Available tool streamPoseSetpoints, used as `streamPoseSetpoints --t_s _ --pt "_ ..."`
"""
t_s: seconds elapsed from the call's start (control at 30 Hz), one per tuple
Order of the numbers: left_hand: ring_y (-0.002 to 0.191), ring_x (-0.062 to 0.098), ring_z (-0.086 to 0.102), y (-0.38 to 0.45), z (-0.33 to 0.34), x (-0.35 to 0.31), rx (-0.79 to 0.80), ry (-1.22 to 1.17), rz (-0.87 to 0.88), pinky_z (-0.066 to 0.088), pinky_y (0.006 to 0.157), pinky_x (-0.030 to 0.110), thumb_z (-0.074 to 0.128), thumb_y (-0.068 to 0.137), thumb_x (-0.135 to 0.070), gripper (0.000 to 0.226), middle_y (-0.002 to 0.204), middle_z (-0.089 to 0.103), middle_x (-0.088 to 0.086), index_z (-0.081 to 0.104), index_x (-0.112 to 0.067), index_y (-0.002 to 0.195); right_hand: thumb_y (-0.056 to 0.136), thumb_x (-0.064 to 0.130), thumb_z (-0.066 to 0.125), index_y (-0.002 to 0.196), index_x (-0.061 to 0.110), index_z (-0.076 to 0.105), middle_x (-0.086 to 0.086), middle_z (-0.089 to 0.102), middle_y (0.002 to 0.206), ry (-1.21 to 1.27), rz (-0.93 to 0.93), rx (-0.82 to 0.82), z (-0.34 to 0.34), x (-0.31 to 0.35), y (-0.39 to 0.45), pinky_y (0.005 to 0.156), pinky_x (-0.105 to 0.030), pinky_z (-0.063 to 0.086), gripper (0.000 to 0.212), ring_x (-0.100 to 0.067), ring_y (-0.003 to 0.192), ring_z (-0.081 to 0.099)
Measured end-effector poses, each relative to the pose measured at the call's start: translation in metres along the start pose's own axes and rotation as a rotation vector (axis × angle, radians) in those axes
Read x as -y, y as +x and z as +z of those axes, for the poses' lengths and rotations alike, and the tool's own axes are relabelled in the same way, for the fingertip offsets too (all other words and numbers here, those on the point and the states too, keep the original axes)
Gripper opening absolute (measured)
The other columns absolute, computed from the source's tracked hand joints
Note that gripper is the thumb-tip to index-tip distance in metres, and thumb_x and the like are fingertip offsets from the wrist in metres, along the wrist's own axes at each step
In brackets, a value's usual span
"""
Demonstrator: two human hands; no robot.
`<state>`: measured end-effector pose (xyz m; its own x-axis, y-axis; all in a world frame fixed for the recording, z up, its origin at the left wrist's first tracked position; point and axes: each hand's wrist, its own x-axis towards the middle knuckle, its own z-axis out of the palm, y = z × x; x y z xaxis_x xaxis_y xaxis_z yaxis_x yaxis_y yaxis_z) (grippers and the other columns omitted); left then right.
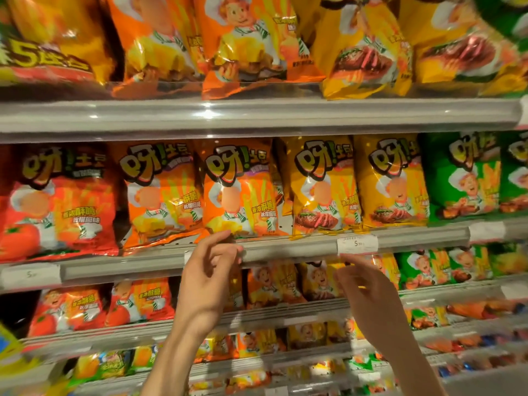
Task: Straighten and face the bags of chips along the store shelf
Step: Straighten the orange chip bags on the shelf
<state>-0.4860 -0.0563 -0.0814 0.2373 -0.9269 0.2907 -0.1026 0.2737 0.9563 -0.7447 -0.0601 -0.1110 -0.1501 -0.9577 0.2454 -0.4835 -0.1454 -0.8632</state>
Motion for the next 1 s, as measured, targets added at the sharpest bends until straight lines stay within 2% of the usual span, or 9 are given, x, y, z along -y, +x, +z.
streamPoseSetpoints --t_s 0.1,0.23,0.3,0.4,0.57,0.67,0.73,0.87,1.0 --pt "0.089 0.005 0.069 0.000 0.000 -0.012 -0.045 0.042 0.003 0.052 0.080 0.016 0.056 0.100 -0.017 0.020 0.092 0.076 -0.003 0.061 -0.025 0.117 0.095 0.027 0.061 0.119 0.025 0.066 0.015 0.072 0.093 0.014 -0.056 -0.010 0.001 0.007 0.013 0.079 -0.026 0.055 0.025 0.002 0.084 0.067" --pt "0.094 0.004 0.066 0.002 -0.005 -0.021 -0.121 0.153 0.036 0.053 0.082 0.030 0.058 0.097 -0.034 0.020 0.094 0.070 -0.015 0.062 -0.038 0.116 0.097 0.023 0.057 0.117 0.022 0.065 0.004 0.072 0.081 0.036 -0.178 -0.030 0.009 0.020 0.027 0.067 -0.026 0.054 0.021 -0.007 0.074 0.068" --pt "0.096 0.003 0.064 0.007 -0.007 -0.023 -0.160 0.184 0.064 0.051 0.083 0.027 0.057 0.098 -0.034 0.021 0.096 0.067 -0.014 0.061 -0.038 0.118 0.098 0.025 0.054 0.118 0.024 0.063 -0.002 0.071 0.076 0.053 -0.203 0.016 0.013 0.030 0.034 0.062 -0.025 0.052 0.022 -0.012 0.069 0.067" --pt "0.110 -0.003 0.056 0.020 -0.007 -0.025 -0.176 0.279 0.134 0.046 0.095 0.024 0.059 0.098 -0.031 0.028 0.119 0.057 -0.011 0.058 -0.038 0.125 0.098 0.032 0.051 0.117 0.025 0.062 0.014 0.063 0.071 0.038 -0.274 0.035 0.023 0.048 0.042 0.056 -0.011 0.042 0.022 -0.006 0.064 0.061" --pt "0.135 0.006 0.040 0.062 -0.002 -0.024 -0.122 0.442 0.251 0.036 0.115 0.038 0.057 0.100 -0.036 0.039 0.144 0.042 -0.005 0.049 -0.040 0.138 0.098 0.035 0.052 0.127 0.033 0.055 0.018 0.059 0.109 -0.021 -0.315 0.129 0.043 0.085 0.065 0.083 -0.020 0.043 0.030 0.000 0.095 0.057" --pt "0.139 0.015 0.036 0.088 0.004 -0.028 -0.108 0.533 0.245 0.032 0.114 0.036 0.050 0.101 -0.046 0.050 0.151 0.038 0.001 0.039 -0.032 0.147 0.101 0.044 0.045 0.148 0.025 0.038 0.008 0.048 0.139 -0.206 -0.349 0.132 0.060 0.110 0.081 0.098 -0.018 0.030 0.051 -0.009 0.126 0.045" --pt "0.135 0.023 0.041 0.100 0.008 -0.030 -0.109 0.580 0.227 0.036 0.111 0.041 0.050 0.102 -0.040 0.053 0.146 0.041 0.007 0.032 -0.028 0.150 0.101 0.051 0.040 0.155 0.019 0.024 0.001 0.034 0.156 -0.190 -0.283 0.152 0.075 0.121 0.091 0.113 -0.029 0.029 0.064 -0.017 0.142 0.034" --pt "0.135 0.030 0.042 0.115 0.015 -0.031 -0.058 0.621 0.143 0.037 0.110 0.043 0.043 0.104 -0.040 0.058 0.145 0.043 0.013 0.022 -0.022 0.156 0.099 0.056 0.038 0.157 0.012 0.013 -0.010 0.028 0.160 -0.122 -0.101 0.180 0.101 0.127 0.106 0.118 -0.040 0.028 0.076 -0.028 0.146 0.030" --pt "0.125 0.027 0.049 0.116 0.016 -0.026 -0.029 0.569 0.237 0.041 0.105 0.040 0.043 0.104 -0.037 0.052 0.139 0.044 0.009 0.026 -0.036 0.153 0.100 0.047 0.044 0.156 0.009 0.018 -0.013 0.034 0.157 -0.069 -0.099 0.108 0.105 0.125 0.110 0.117 -0.039 0.030 0.072 -0.029 0.144 0.032"
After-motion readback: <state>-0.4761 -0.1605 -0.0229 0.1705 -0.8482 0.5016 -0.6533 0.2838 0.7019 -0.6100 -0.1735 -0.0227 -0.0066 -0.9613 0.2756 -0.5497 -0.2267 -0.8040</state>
